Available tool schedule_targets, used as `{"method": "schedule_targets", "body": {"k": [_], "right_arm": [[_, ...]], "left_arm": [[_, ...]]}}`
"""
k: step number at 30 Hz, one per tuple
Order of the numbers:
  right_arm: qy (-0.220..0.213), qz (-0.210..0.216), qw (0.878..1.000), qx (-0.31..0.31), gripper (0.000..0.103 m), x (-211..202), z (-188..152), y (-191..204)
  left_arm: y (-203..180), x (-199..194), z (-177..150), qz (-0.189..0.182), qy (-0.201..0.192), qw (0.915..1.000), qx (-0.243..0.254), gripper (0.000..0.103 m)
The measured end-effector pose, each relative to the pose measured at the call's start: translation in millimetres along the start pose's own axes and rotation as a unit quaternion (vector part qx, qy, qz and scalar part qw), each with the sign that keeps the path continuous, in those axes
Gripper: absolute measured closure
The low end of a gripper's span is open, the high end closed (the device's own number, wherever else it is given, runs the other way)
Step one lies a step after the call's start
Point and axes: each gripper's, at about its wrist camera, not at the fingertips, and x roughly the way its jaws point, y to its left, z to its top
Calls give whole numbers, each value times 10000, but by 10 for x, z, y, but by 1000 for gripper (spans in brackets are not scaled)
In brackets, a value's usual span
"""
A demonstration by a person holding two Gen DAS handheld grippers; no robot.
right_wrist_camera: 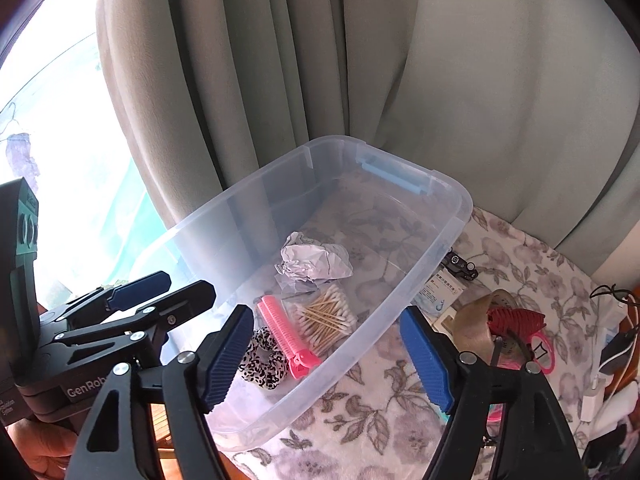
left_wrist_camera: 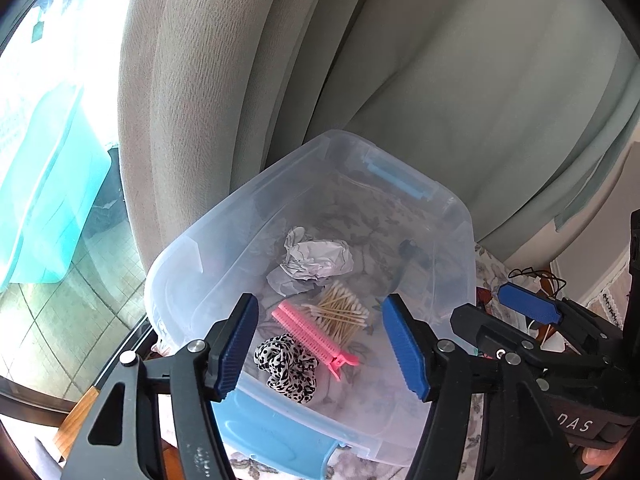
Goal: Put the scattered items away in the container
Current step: 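Move both tools back toward the hair ties and headband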
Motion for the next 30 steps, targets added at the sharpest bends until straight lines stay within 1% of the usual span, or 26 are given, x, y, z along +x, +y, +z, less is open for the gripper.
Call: {"method": "schedule_targets", "body": {"k": [17, 23, 30], "right_arm": [[-355, -354, 9986, -159, 19, -507, -374, 263], [-354, -440, 9984, 69, 17, -598, -498, 205], [-353, -415, 9984, 159, 16, -667, -613, 115]], "left_arm": [[-65, -328, -144, -422, -245, 9988, 102, 37], [-56, -420, -172, -573, -350, 9977, 98, 37], [-17, -499, -183, -536, -439, 9976, -4, 37]]}}
